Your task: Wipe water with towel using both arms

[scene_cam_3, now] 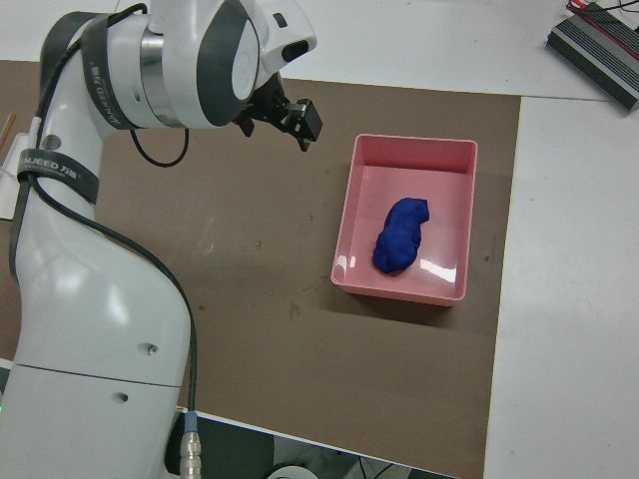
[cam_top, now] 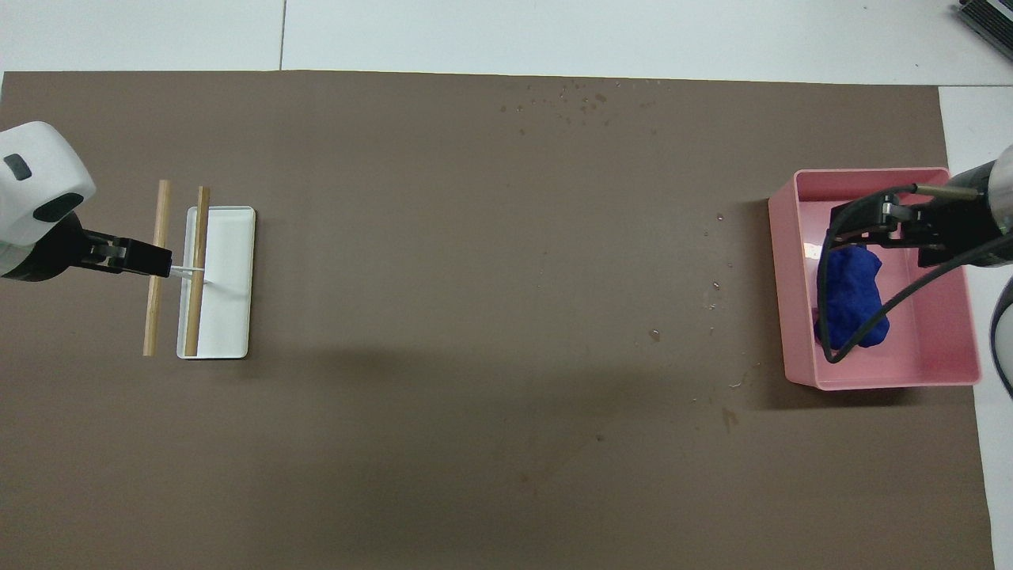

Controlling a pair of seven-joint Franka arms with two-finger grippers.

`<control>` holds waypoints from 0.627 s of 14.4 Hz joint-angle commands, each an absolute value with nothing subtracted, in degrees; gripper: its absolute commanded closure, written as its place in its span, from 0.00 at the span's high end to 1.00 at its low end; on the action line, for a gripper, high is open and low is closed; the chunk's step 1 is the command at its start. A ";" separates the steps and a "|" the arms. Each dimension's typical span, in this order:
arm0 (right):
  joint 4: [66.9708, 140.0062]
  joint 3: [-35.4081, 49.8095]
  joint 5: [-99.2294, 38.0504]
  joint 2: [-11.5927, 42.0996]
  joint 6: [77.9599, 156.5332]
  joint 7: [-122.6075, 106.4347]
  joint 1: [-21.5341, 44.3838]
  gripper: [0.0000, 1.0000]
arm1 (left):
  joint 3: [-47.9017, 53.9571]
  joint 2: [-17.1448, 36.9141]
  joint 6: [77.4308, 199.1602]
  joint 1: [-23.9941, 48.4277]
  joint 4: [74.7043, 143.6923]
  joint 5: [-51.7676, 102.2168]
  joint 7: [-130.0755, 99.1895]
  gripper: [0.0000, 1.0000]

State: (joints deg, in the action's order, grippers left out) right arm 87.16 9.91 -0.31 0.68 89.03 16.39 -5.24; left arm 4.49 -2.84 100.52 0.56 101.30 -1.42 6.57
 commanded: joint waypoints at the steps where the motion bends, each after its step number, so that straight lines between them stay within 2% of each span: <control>1: 85.68 9.93 1.32 2.47 87.62 16.36 -6.32 1.00 | 4.04 -3.60 101.43 0.88 101.43 -0.88 5.72 1.00; 6: 91.13 9.67 3.78 -0.43 88.16 10.64 -7.29 1.00 | 4.22 -3.69 101.60 1.23 101.34 -0.53 1.41 1.00; 9: 91.41 9.67 3.26 -0.62 88.42 10.98 -7.29 1.00 | 4.22 -3.69 102.04 1.23 101.43 -0.53 1.41 1.00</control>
State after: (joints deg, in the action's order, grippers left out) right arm 89.54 9.26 2.69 1.15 88.30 11.82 -6.61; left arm 4.68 -2.87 101.16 0.56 100.88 -1.03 2.31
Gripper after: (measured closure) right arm 0.000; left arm 0.000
